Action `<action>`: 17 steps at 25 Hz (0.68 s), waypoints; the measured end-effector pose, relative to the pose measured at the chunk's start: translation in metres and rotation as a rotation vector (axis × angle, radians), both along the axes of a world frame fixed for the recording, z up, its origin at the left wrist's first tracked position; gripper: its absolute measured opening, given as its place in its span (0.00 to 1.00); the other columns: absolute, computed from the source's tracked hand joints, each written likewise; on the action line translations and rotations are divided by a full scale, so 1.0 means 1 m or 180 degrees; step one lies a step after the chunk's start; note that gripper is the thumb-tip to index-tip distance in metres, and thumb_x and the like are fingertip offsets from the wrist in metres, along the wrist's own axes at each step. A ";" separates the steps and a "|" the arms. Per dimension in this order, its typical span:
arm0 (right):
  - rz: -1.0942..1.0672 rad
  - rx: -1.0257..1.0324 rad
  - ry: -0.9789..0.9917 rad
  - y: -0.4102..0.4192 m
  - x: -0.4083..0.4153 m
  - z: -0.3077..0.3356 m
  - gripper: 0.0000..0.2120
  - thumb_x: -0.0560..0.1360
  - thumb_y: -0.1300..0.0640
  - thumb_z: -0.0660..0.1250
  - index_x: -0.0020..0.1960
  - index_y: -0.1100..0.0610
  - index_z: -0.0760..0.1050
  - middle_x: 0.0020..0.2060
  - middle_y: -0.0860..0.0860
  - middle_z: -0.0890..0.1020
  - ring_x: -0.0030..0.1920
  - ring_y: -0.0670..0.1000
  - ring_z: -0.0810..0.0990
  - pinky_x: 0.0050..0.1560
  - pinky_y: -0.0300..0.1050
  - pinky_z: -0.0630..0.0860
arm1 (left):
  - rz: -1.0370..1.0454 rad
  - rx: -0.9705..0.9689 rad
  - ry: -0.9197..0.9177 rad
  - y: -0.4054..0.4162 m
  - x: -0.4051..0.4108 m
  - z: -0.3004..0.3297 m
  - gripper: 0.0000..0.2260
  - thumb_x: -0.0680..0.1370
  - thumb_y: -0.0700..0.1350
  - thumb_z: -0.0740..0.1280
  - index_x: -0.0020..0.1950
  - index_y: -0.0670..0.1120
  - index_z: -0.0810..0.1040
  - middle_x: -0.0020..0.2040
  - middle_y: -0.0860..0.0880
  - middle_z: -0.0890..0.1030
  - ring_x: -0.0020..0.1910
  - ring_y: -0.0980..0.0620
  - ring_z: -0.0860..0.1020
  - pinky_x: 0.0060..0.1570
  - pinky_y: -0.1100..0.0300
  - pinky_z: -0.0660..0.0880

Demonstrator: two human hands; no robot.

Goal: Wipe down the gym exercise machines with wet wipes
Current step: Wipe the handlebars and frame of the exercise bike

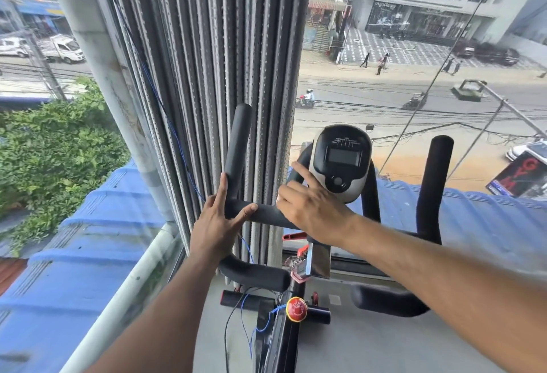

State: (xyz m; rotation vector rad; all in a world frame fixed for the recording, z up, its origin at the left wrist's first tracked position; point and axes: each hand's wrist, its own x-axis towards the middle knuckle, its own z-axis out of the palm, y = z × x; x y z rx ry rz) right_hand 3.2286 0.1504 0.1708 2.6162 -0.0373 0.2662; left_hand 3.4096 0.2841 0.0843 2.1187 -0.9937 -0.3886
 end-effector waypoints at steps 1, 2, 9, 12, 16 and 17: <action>0.0017 -0.0087 0.0087 -0.001 0.000 0.005 0.15 0.76 0.72 0.56 0.39 0.58 0.74 0.37 0.52 0.68 0.40 0.53 0.72 0.77 0.70 0.55 | -0.0002 -0.0023 -0.0001 0.000 0.000 0.000 0.43 0.74 0.75 0.61 0.83 0.68 0.42 0.74 0.46 0.71 0.69 0.42 0.75 0.60 0.47 0.75; 0.0014 -0.0147 0.0199 -0.003 0.003 0.015 0.14 0.76 0.72 0.56 0.39 0.58 0.74 0.37 0.52 0.67 0.40 0.53 0.72 0.76 0.72 0.55 | 0.0003 -0.0053 0.0005 0.000 0.000 0.000 0.43 0.74 0.75 0.61 0.83 0.68 0.42 0.75 0.46 0.71 0.70 0.42 0.74 0.61 0.47 0.75; -0.1897 0.0503 0.0722 -0.027 0.057 0.145 0.17 0.75 0.73 0.61 0.34 0.58 0.60 0.37 0.54 0.69 0.37 0.55 0.72 0.40 0.47 0.71 | -0.0023 -0.0161 -0.0010 0.000 0.002 -0.005 0.48 0.68 0.83 0.57 0.83 0.69 0.43 0.78 0.46 0.70 0.72 0.41 0.73 0.64 0.44 0.76; -0.2346 0.0414 0.1243 -0.035 0.083 0.152 0.10 0.77 0.68 0.65 0.39 0.63 0.67 0.38 0.55 0.71 0.33 0.53 0.71 0.28 0.44 0.66 | -0.0008 -0.0165 -0.0017 0.000 0.003 -0.005 0.49 0.66 0.84 0.55 0.82 0.69 0.43 0.77 0.47 0.71 0.71 0.41 0.74 0.63 0.44 0.75; -0.2202 0.0496 0.2012 -0.045 0.106 0.121 0.09 0.78 0.63 0.64 0.57 0.62 0.78 0.50 0.53 0.78 0.46 0.55 0.78 0.36 0.47 0.73 | -0.0036 -0.0209 -0.0019 0.001 0.002 -0.007 0.51 0.63 0.87 0.53 0.82 0.70 0.43 0.78 0.47 0.70 0.71 0.41 0.74 0.61 0.44 0.77; -0.2186 0.0573 0.2198 -0.046 0.109 0.116 0.09 0.78 0.61 0.64 0.57 0.62 0.79 0.51 0.53 0.80 0.46 0.55 0.80 0.38 0.48 0.75 | -0.0030 -0.0232 -0.0002 0.000 0.003 -0.007 0.51 0.63 0.87 0.53 0.82 0.70 0.43 0.78 0.47 0.70 0.71 0.41 0.74 0.61 0.44 0.77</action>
